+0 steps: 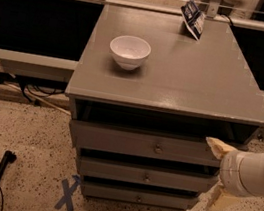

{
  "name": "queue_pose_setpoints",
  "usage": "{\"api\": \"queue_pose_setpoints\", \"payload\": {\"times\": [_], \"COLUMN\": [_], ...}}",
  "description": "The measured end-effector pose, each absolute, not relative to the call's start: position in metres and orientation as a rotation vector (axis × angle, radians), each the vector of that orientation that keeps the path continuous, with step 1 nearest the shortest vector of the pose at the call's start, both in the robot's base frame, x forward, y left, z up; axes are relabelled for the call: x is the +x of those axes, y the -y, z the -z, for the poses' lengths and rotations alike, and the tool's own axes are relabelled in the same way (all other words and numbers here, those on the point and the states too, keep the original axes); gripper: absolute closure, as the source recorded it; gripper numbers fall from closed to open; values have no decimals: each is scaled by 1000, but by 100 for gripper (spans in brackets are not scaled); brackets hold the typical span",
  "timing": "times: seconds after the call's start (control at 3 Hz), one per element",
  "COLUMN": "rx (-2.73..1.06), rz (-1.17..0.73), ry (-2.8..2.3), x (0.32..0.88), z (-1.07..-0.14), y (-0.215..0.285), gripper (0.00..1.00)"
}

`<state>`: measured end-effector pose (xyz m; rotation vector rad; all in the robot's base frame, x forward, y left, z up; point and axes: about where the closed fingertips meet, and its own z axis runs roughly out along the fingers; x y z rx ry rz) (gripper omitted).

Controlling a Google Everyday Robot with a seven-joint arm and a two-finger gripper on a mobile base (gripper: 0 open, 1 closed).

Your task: Open top drawer

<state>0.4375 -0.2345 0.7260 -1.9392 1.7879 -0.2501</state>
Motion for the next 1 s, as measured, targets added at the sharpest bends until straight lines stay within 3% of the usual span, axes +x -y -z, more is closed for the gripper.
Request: {"api": "queue_pose_setpoints", "payload": {"times": [1.0], "rx": [-2044], "rz": [208], "ry": [-1770], "x": [524], "z": [-653], "y": [235], "gripper": [0]}}
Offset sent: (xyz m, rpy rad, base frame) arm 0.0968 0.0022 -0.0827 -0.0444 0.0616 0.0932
